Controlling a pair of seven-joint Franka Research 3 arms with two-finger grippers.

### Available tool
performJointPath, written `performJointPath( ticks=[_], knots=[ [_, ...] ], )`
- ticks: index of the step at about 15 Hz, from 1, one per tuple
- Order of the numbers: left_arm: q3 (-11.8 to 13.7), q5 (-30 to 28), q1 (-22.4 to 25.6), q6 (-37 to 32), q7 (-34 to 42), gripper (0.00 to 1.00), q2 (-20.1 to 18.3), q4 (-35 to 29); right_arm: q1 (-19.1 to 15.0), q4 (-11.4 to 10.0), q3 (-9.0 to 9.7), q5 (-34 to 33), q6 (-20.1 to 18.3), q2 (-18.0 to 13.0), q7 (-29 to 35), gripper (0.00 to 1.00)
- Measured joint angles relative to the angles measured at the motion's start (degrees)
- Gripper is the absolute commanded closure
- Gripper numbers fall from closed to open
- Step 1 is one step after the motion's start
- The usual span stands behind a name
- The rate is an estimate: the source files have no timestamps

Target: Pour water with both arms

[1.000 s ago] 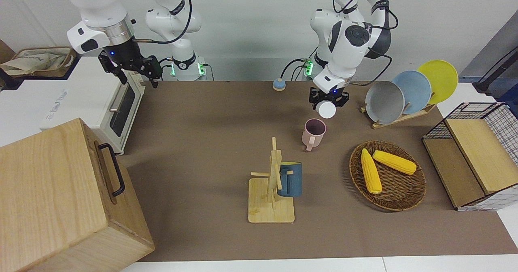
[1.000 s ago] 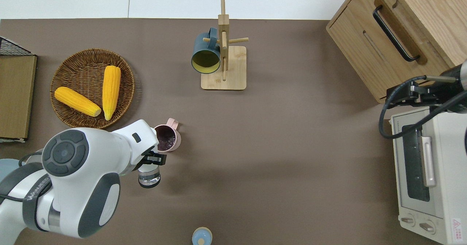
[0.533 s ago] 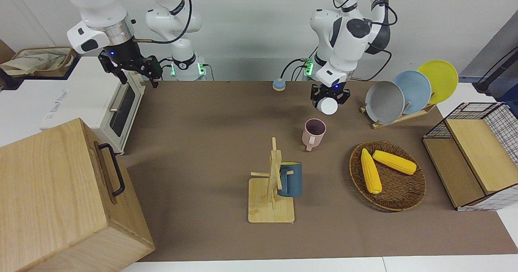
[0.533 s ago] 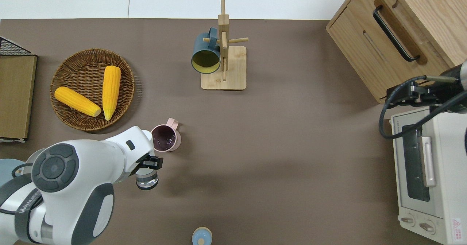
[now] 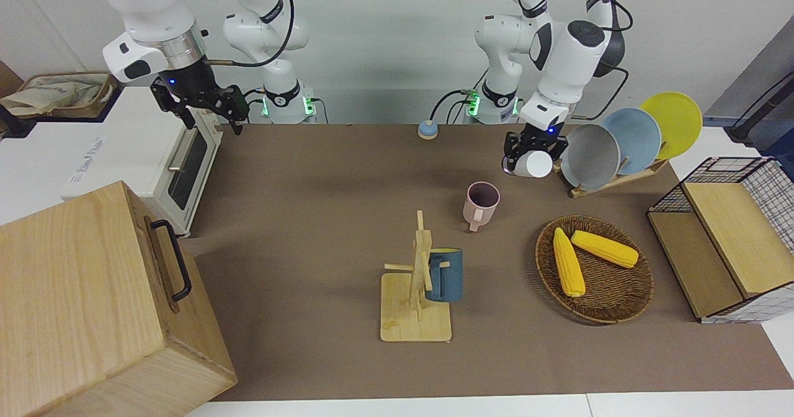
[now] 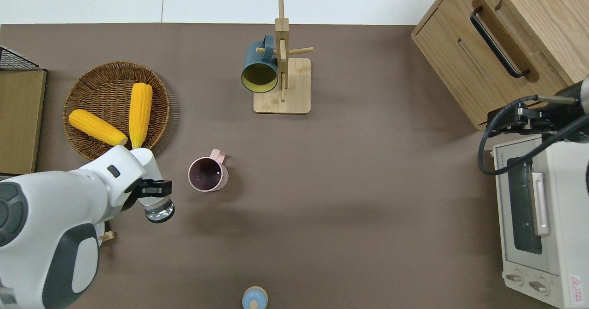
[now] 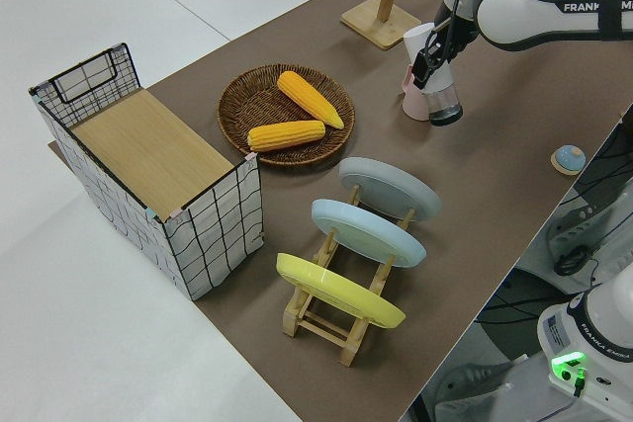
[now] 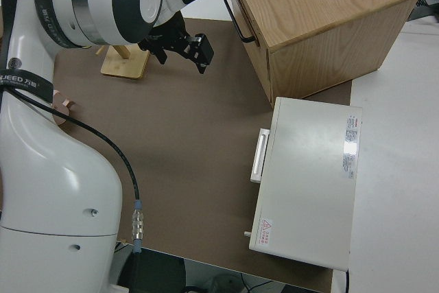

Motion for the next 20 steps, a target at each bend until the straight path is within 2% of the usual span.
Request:
performJointPath(
  ticks=[4,11,16,20],
  knots=[
    [0.3,0.7,6.5,6.2,1.5,1.00,-0.2,1.7,0.0,0.0,0.00,0.0,0.0,0.0,0.0,0.015],
    [1.1,3.0,14.4,9.7,2.0,1.00,0.7,15.1,0.0,0.0,0.00,0.0,0.0,0.0,0.0,0.015],
    [1.2,3.3,17.7,10.4,3.1,1.00,7.6,26.5,0.0,0.0,0.00,0.0,0.0,0.0,0.0,0.017],
    [1.3,2.4,22.4,11.0,9.4,1.00,13.8,35.3,0.0,0.0,0.00,0.0,0.0,0.0,0.0,0.015]
  ],
)
